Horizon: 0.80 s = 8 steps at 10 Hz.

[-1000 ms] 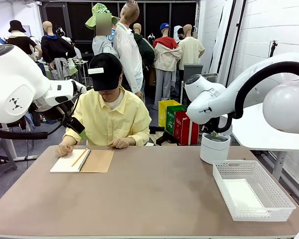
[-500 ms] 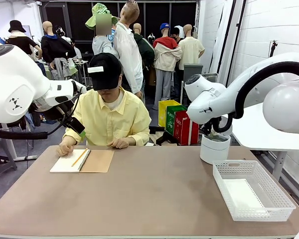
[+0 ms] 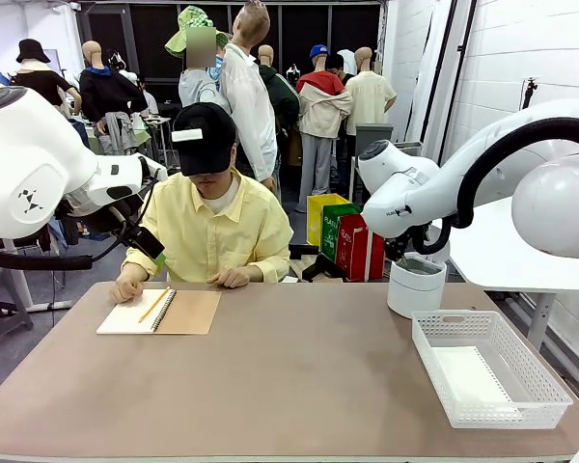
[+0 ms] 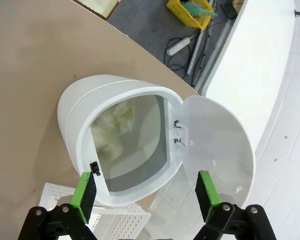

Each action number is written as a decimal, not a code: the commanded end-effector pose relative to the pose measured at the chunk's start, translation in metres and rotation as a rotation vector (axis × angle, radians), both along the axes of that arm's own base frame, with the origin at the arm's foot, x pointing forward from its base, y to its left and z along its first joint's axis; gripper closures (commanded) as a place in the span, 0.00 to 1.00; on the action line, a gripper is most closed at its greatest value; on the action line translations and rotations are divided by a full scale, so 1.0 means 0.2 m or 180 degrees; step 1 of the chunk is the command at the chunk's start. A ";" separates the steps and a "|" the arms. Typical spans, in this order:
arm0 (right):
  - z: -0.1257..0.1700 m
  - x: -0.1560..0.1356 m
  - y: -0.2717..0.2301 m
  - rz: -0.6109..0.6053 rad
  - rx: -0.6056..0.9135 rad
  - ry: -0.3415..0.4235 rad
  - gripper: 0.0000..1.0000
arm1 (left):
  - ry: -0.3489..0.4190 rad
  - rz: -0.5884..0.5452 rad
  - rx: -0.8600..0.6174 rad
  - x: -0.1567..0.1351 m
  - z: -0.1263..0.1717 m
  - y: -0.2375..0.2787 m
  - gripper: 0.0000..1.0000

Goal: Sort the paper based on its condition.
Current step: If a person hands you a paper, place it in the Organizing basket , and if it's crumpled, put it in the Trash can.

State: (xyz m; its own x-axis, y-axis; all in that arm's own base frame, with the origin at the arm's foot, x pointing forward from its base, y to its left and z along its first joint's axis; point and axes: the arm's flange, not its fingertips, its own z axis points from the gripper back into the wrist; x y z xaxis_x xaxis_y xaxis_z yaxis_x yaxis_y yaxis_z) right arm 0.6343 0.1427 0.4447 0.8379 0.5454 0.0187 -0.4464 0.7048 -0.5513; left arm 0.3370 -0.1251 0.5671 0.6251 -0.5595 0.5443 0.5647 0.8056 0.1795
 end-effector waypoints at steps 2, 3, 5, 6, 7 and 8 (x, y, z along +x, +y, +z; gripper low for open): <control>0.00 -0.06 0.00 -0.0087 -0.0078 -0.0067 0.00 | -0.0005 0.0000 -0.0001 0.00 0.00 0.01 0.00; 0.02 -0.07 0.01 -0.0061 0.0006 -0.0013 0.00 | -0.0005 0.0000 -0.0001 0.00 0.00 0.01 0.00; 0.02 -0.01 0.01 -0.0019 -0.0003 -0.0006 0.00 | -0.0005 0.0000 -0.0001 0.00 0.00 0.01 0.00; 0.02 -0.01 0.01 -0.0019 -0.0003 -0.0006 0.00 | -0.0005 0.0000 -0.0001 0.00 0.00 0.01 0.00; 0.02 -0.01 0.01 -0.0019 -0.0003 -0.0006 0.00 | -0.0005 0.0000 -0.0001 0.00 0.00 0.01 0.00; 0.02 -0.01 0.01 -0.0019 -0.0003 -0.0006 0.00 | -0.0005 0.0000 -0.0001 0.00 0.00 0.01 0.00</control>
State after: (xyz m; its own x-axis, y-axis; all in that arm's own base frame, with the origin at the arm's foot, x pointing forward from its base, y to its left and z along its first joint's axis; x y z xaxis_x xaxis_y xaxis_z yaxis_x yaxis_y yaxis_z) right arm 0.6299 0.1457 0.4503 0.8430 0.5376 0.0182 -0.4417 0.7112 -0.5469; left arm 0.3370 -0.1251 0.5671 0.6251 -0.5595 0.5443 0.5647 0.8056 0.1795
